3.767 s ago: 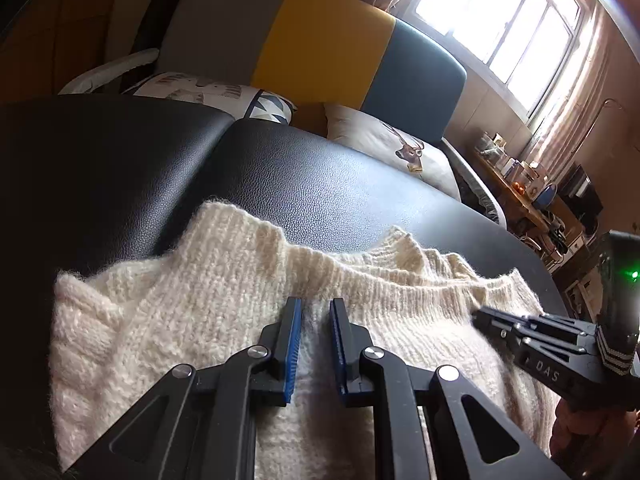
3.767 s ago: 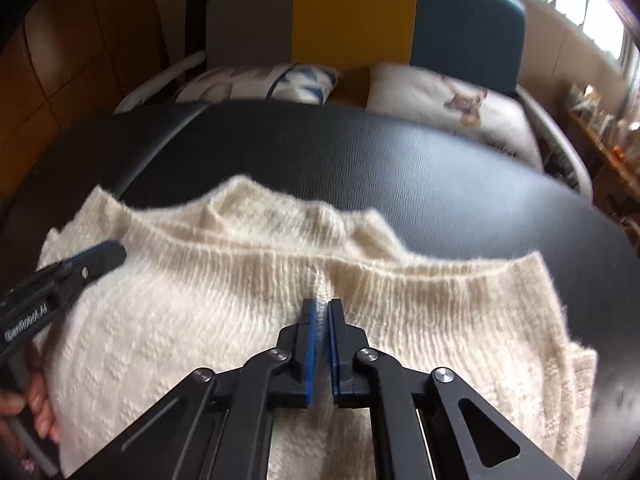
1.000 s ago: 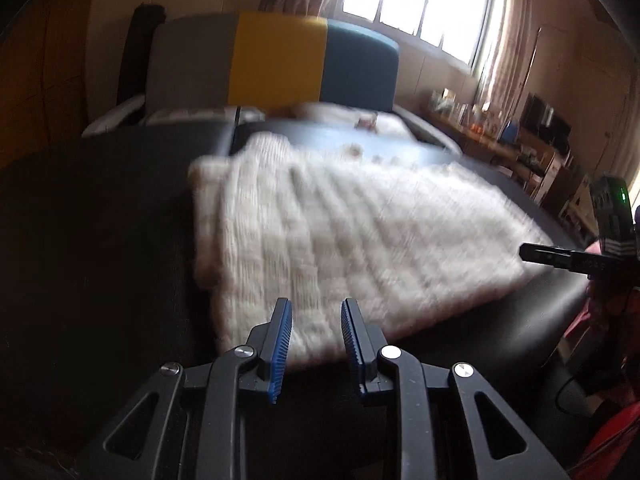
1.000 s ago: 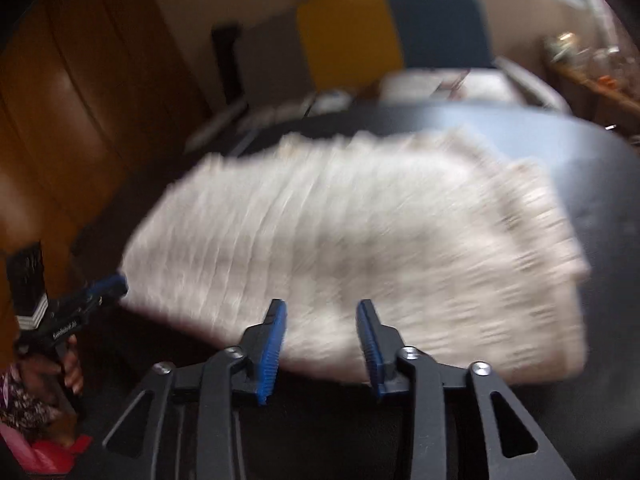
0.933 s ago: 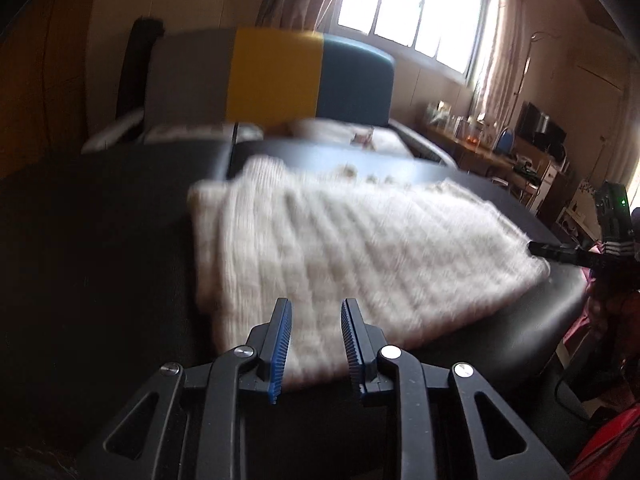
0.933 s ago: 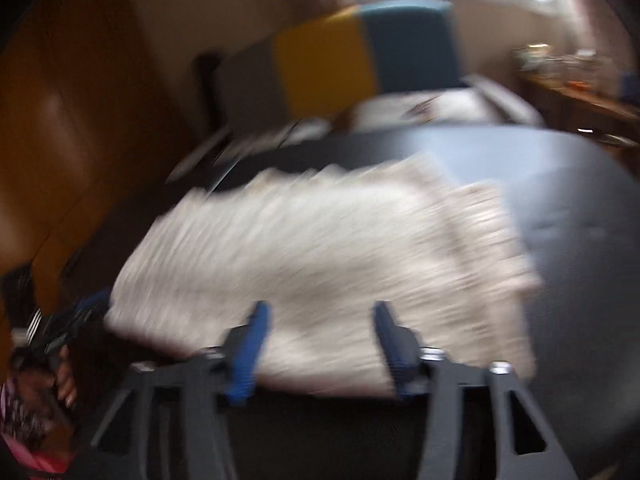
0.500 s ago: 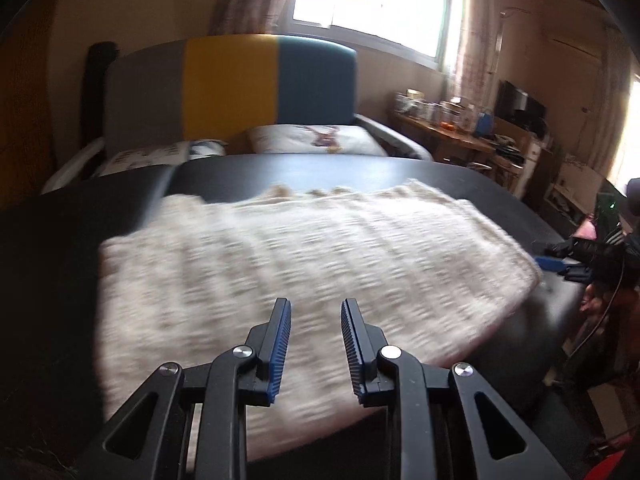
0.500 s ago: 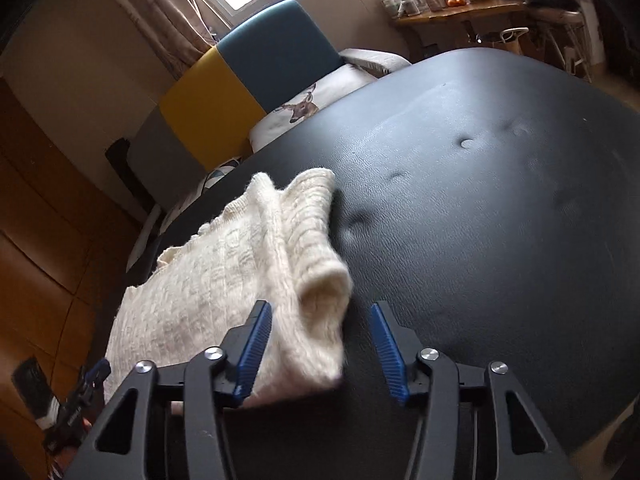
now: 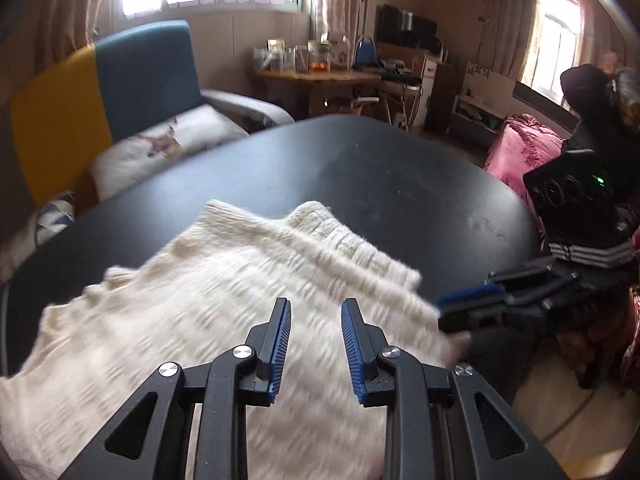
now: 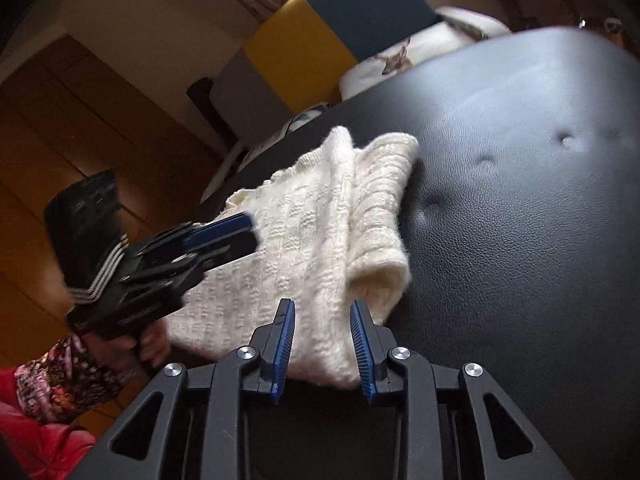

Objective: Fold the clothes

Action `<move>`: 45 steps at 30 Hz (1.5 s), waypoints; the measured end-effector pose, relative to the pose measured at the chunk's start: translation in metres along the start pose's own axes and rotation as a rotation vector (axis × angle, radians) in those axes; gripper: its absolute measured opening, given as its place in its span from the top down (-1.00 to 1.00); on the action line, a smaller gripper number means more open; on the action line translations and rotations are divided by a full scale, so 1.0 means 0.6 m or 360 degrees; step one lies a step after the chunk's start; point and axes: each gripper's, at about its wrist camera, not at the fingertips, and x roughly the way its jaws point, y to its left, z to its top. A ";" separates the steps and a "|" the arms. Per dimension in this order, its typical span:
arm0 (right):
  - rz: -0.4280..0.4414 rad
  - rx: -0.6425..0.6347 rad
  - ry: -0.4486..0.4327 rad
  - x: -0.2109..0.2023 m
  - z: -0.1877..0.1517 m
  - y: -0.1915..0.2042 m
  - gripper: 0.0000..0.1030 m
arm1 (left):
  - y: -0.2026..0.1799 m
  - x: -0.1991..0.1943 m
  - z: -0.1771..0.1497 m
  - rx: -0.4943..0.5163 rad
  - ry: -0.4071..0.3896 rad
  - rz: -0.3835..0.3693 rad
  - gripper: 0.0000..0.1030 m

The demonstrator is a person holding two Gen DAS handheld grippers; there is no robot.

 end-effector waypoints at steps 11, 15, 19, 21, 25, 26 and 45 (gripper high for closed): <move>0.0287 0.0083 0.0191 0.024 0.038 -0.035 0.43 | 0.008 0.083 0.011 -0.0087 0.0135 -0.0056 0.49; 0.0220 0.0226 0.0147 0.019 0.045 -0.062 0.78 | 0.014 0.077 0.010 -0.0130 0.0100 -0.0071 0.49; 0.0210 0.0309 0.0279 0.053 0.039 -0.078 0.83 | 0.013 0.067 0.010 -0.0135 0.0039 -0.0045 0.48; 0.0301 0.0388 0.0307 0.065 0.040 -0.090 0.83 | 0.011 0.066 0.013 -0.0119 0.0032 -0.0042 0.48; 0.0453 0.0367 0.0522 0.097 0.050 -0.084 0.80 | 0.006 0.083 0.012 -0.0101 0.0086 -0.0038 0.49; 0.0468 0.0342 0.0584 0.104 0.050 -0.081 0.80 | 0.005 0.088 0.011 -0.0100 0.0097 -0.0049 0.49; 0.0257 0.0104 0.0468 0.011 -0.013 -0.061 0.84 | -0.041 0.107 0.004 0.0025 0.0064 -0.0125 0.49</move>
